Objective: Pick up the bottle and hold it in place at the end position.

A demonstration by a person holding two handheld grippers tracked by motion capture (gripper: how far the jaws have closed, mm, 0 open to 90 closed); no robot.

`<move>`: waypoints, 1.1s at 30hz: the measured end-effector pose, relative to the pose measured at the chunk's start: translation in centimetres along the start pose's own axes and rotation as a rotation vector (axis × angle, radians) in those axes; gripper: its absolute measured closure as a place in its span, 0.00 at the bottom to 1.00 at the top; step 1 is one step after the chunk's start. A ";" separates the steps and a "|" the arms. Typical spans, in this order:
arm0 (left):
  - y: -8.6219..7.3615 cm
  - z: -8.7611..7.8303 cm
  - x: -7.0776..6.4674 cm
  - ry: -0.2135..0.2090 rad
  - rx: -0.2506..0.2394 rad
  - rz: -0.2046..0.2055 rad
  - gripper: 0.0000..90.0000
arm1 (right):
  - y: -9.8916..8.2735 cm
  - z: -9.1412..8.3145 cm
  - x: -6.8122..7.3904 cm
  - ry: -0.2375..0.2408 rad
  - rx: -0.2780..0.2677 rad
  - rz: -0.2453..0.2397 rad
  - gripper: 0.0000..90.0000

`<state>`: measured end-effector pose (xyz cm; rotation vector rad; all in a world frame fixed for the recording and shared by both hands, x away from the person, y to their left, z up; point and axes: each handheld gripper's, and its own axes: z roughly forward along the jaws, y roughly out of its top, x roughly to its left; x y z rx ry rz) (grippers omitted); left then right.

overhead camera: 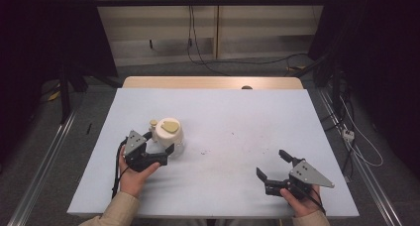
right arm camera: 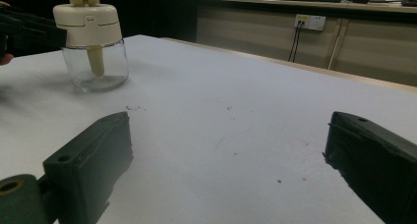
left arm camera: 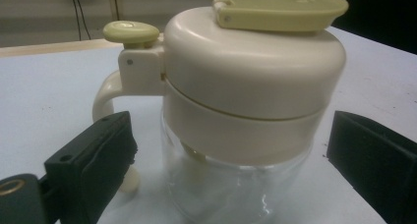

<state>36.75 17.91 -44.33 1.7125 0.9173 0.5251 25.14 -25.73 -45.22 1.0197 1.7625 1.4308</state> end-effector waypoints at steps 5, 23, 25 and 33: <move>0.1 0.6 -0.2 0.007 0.003 0.001 0.04 | 0.0 0.0 0.0 0.002 -0.002 0.000 0.04; 0.4 2.9 -1.2 0.041 -0.009 -0.014 0.04 | 0.0 0.0 0.0 -0.002 -0.005 -0.002 0.04; 0.4 3.1 -1.2 0.047 -0.009 -0.013 0.04 | 0.0 0.0 -0.1 -0.002 -0.004 -0.001 0.04; 0.3 4.1 -1.6 0.085 -0.017 -0.019 0.03 | 0.0 0.0 -0.1 -0.003 -0.005 0.001 0.04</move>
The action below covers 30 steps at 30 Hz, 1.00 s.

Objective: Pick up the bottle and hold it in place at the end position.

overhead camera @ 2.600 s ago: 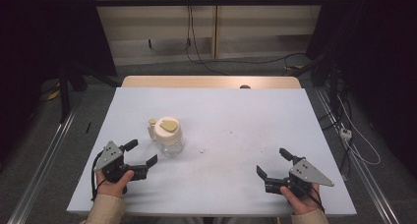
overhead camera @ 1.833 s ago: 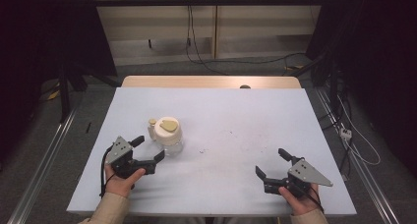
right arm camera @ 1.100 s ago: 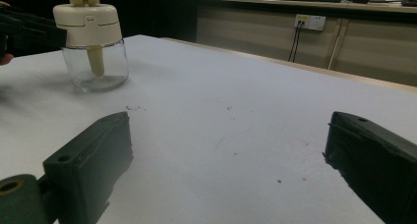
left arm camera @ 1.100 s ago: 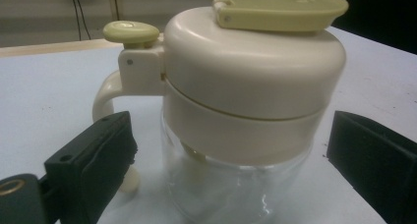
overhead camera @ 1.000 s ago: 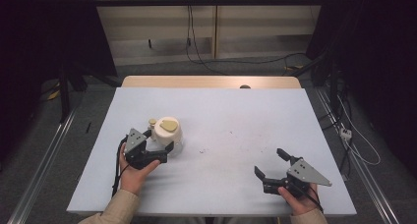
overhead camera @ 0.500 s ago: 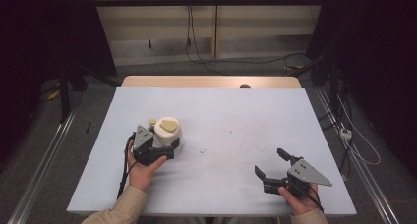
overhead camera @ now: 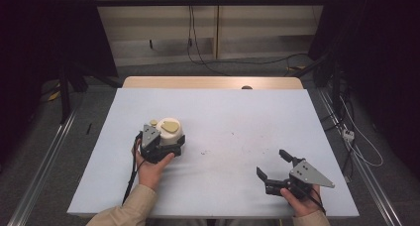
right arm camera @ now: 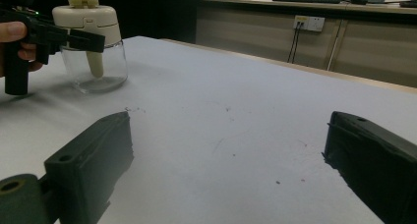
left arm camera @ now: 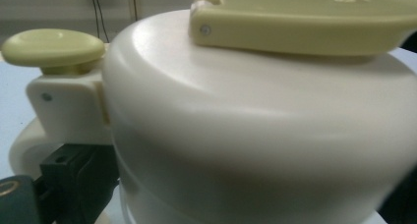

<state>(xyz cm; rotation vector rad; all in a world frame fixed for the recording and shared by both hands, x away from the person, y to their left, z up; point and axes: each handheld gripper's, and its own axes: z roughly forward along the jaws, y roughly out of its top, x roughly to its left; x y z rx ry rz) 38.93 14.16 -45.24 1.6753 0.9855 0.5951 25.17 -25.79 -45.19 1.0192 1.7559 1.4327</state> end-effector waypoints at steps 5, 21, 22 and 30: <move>-0.1 0.5 -0.3 0.024 -0.008 0.008 0.04 | 0.0 0.0 -0.1 -0.002 -0.004 0.002 0.04; 0.1 0.6 -0.3 0.029 -0.030 -0.004 0.07 | 0.0 0.0 -0.1 0.002 -0.010 0.007 0.04; 0.2 0.5 -0.3 0.026 -0.033 -0.004 0.07 | 0.0 0.0 -0.1 0.003 -0.011 0.007 0.04; 1.1 0.8 -0.5 -0.017 -0.055 -0.007 0.07 | 0.0 0.1 0.0 0.010 -0.007 0.004 0.04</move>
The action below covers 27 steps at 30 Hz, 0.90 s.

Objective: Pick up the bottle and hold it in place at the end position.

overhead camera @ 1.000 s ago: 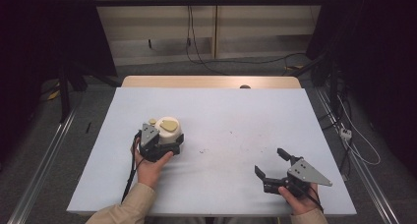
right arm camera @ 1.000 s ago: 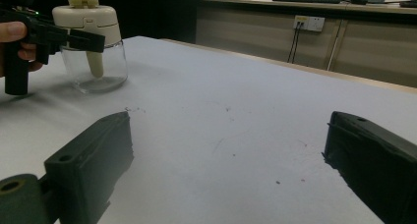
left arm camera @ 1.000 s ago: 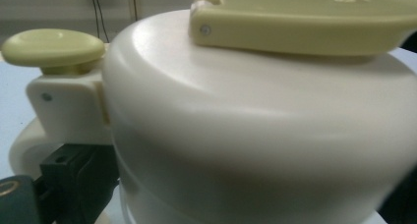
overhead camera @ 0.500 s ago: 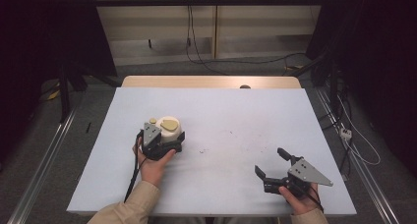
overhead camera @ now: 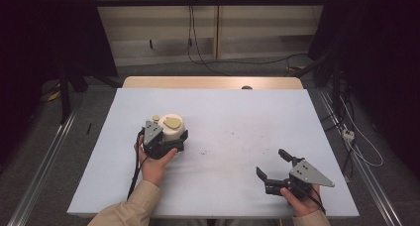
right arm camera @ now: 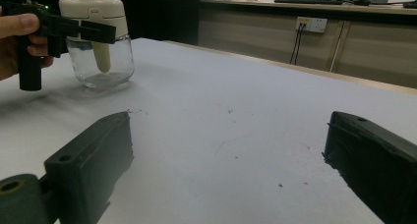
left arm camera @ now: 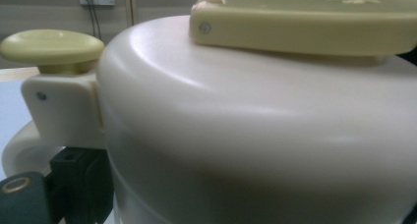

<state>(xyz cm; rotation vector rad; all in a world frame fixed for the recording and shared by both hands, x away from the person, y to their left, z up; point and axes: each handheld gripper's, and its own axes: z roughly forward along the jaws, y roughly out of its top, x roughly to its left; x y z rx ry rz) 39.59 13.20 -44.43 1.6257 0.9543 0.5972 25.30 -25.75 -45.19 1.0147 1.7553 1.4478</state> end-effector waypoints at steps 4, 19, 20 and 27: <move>0.3 0.6 -0.4 -0.019 0.002 0.010 0.07 | 0.0 0.0 0.0 -0.002 -0.001 0.000 0.04; 0.9 2.4 -1.6 -0.061 0.001 0.012 0.07 | 0.0 0.0 0.0 0.003 -0.003 -0.002 0.05; 1.0 2.4 -1.6 -0.064 -0.001 0.014 0.07 | 0.0 0.0 0.0 0.002 -0.003 -0.003 0.05; 1.3 2.9 -1.9 -0.071 -0.005 0.016 0.07 | 0.0 0.1 -0.1 0.005 -0.003 -0.004 0.05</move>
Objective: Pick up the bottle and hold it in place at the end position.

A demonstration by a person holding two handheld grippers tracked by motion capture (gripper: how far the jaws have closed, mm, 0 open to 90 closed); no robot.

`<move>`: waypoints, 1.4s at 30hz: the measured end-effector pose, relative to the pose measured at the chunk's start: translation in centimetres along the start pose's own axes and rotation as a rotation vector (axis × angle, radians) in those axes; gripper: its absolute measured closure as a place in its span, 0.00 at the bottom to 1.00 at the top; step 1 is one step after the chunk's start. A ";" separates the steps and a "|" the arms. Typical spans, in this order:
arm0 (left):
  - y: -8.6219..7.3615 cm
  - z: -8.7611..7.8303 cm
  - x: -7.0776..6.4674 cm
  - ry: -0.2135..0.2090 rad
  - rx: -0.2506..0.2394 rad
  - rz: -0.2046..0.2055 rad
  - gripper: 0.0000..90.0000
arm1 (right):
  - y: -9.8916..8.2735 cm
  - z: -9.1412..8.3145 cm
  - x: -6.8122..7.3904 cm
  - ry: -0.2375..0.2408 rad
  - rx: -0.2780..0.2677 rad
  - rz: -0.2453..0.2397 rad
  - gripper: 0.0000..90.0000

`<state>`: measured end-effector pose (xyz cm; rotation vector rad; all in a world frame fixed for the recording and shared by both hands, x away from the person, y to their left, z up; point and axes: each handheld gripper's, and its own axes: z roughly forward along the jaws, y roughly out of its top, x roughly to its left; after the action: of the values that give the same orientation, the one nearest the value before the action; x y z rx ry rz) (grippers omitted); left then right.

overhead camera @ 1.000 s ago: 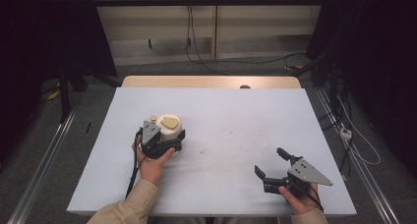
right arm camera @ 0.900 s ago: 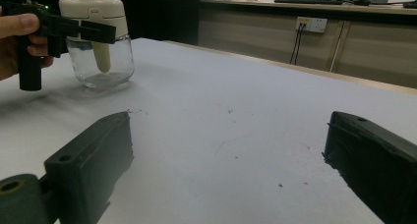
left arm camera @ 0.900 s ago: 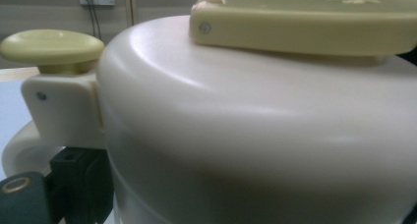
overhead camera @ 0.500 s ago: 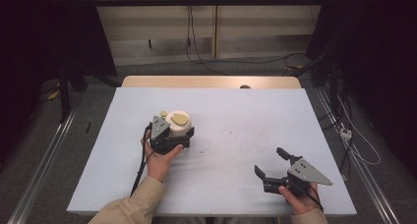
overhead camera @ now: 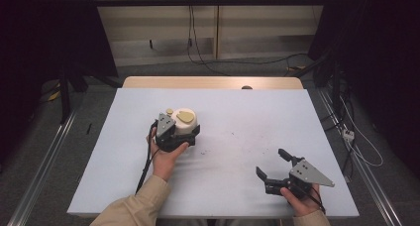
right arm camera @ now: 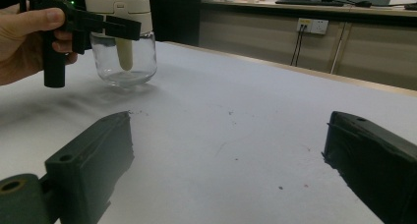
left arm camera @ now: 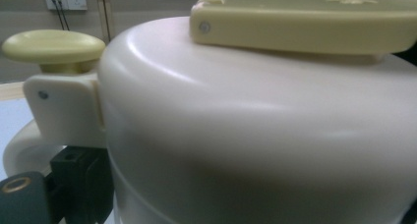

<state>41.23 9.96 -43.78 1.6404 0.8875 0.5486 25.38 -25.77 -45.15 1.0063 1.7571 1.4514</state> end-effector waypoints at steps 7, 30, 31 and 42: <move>0.2 0.5 -0.3 -0.013 0.003 0.006 0.07 | 0.0 0.0 0.0 0.000 -0.002 0.000 0.05; 0.5 2.1 -1.0 -0.038 0.015 0.009 0.07 | 0.1 0.2 0.0 0.007 -0.003 -0.001 0.05; 0.5 2.2 -1.0 -0.038 0.020 0.012 0.07 | 0.0 0.2 0.0 0.010 -0.003 0.000 0.05; 1.0 3.0 -1.5 -0.057 0.016 0.017 0.07 | 0.1 0.2 -0.1 0.008 -0.005 0.002 0.05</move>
<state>42.88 6.88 -43.45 1.6715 0.8387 0.5057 25.60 -25.73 -45.14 1.0010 1.7579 1.4617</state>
